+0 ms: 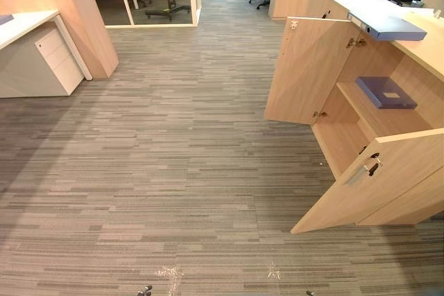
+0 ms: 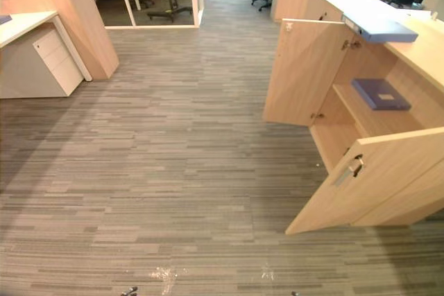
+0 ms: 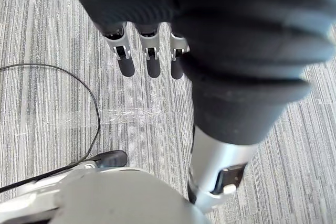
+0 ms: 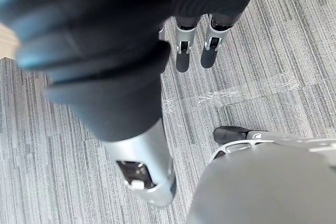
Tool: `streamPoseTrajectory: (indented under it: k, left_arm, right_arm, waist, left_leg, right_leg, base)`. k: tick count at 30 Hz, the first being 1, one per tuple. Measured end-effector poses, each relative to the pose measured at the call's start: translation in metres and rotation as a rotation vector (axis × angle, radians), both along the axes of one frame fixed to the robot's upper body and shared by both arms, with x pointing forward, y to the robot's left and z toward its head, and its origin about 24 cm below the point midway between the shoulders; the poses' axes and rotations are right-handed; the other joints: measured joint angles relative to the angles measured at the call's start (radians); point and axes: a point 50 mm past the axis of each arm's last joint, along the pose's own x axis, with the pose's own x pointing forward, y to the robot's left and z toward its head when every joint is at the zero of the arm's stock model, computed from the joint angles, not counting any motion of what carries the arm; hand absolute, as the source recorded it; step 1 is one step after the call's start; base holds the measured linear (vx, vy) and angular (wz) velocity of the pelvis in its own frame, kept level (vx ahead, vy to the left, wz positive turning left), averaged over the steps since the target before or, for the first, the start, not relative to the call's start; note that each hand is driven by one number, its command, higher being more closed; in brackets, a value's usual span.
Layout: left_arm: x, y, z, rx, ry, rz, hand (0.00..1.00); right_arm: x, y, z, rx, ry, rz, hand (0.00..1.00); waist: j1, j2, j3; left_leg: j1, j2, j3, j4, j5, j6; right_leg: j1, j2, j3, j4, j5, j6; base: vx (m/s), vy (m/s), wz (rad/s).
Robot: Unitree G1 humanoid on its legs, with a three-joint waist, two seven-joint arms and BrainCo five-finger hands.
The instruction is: Walk over to the cabinet, pick up the folder, carry it to the office cabinet, place the folder inside the office cabinet, then close the office cabinet door
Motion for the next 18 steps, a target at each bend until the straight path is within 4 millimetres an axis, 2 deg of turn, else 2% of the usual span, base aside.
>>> streamPoseTrajectory:
  k: [7, 18]
  left_arm:
    - [-0.0014, 0.0012, -0.0001, -0.044, -0.009, 0.065, 0.00]
    - [-0.0022, 0.0015, -0.0001, -0.049, -0.009, 0.075, 0.00]
  right_arm:
    - [0.0072, 0.0006, 0.0009, 0.003, -0.017, 0.004, 0.00]
    - [0.0069, 0.0006, 0.0008, 0.014, -0.022, -0.017, 0.00]
  waist:
    - [0.000, -0.001, 0.009]
    - [0.000, -0.002, 0.010]
  left_leg:
    - [0.002, 0.000, 0.002, -0.007, 0.000, 0.000]
    - [0.018, 0.000, 0.002, -0.009, 0.000, 0.000]
  right_leg:
    - [-0.001, 0.000, 0.000, 0.000, -0.004, 0.007]
    - [0.013, 0.000, -0.001, 0.000, -0.004, 0.006]
  base:
    - [0.00, 0.000, 0.00]
    - [0.00, -0.001, 0.00]
